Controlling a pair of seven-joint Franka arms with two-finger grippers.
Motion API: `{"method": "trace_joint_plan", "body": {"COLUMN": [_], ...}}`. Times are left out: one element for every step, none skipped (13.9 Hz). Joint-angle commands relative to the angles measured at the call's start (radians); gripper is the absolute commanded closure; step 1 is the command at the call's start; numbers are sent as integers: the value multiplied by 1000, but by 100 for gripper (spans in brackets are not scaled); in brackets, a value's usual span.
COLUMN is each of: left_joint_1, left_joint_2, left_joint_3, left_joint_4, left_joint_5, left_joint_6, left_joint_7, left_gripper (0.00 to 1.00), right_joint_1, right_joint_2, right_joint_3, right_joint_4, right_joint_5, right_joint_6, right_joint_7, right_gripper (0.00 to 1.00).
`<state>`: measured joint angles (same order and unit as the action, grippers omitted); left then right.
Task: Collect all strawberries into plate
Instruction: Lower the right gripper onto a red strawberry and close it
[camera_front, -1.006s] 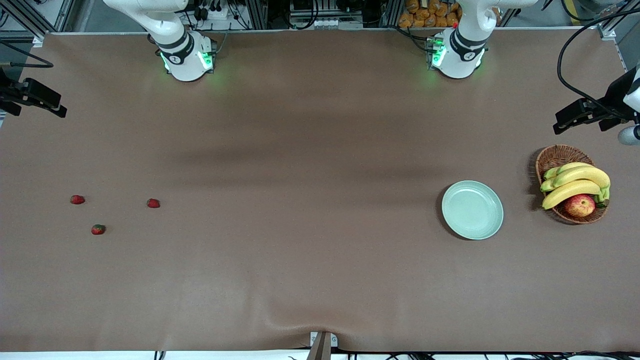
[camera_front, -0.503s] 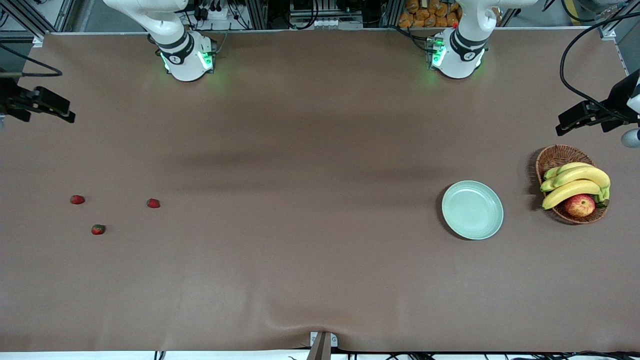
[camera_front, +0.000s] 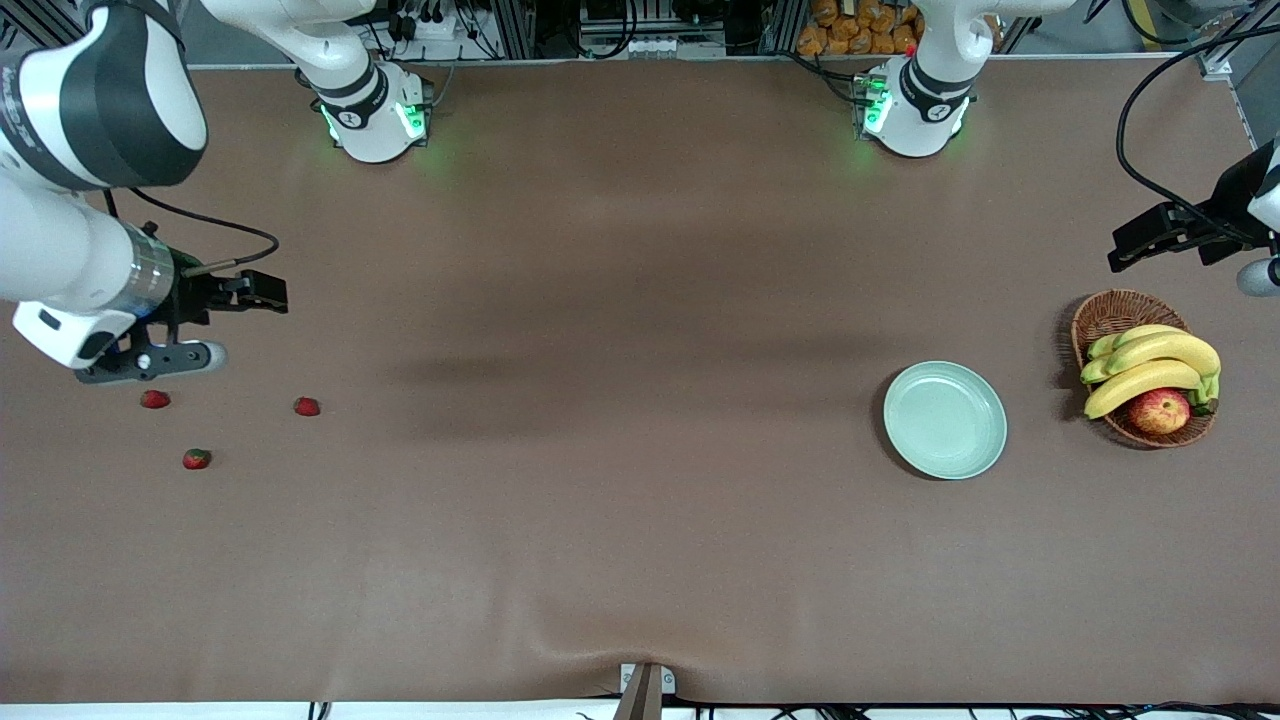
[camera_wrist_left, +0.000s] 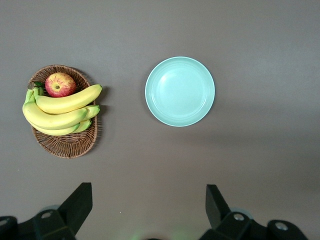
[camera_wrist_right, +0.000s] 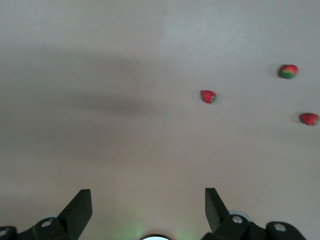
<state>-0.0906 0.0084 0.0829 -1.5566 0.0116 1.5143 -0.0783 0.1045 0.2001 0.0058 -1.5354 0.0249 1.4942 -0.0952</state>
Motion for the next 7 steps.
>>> {"method": "trace_joint_plan", "body": {"left_joint_1": [5, 8, 8, 6, 3, 2, 0], "left_joint_2": [-2, -2, -2, -2, 1, 4, 5], "left_joint_3": [0, 0, 0, 0, 0, 0, 0], "left_joint_4": [3, 3, 3, 3, 3, 3, 3], "left_joint_5": [-9, -9, -9, -9, -9, -9, -10], "left_joint_6": [0, 0, 0, 0, 1, 1, 1], "left_joint_7": [18, 22, 22, 22, 20, 20, 19], "left_gripper": [0, 0, 0, 0, 0, 0, 0], "right_joint_1": [-15, -35, -66, -72, -74, -97, -104], "right_joint_2": [39, 65, 82, 84, 81, 81, 82], "right_joint_3": [-4, -6, -6, -7, -7, -7, -7], "right_joint_4": [9, -18, -72, -142, -216, -265, -299], "right_joint_5": [21, 17, 14, 10, 6, 4, -2], "right_joint_6": [-5, 30, 91, 168, 241, 288, 340], "right_joint_7": [-160, -181, -210, -269, -325, -386, -437], "right_gripper": [0, 0, 0, 0, 0, 0, 0]}}
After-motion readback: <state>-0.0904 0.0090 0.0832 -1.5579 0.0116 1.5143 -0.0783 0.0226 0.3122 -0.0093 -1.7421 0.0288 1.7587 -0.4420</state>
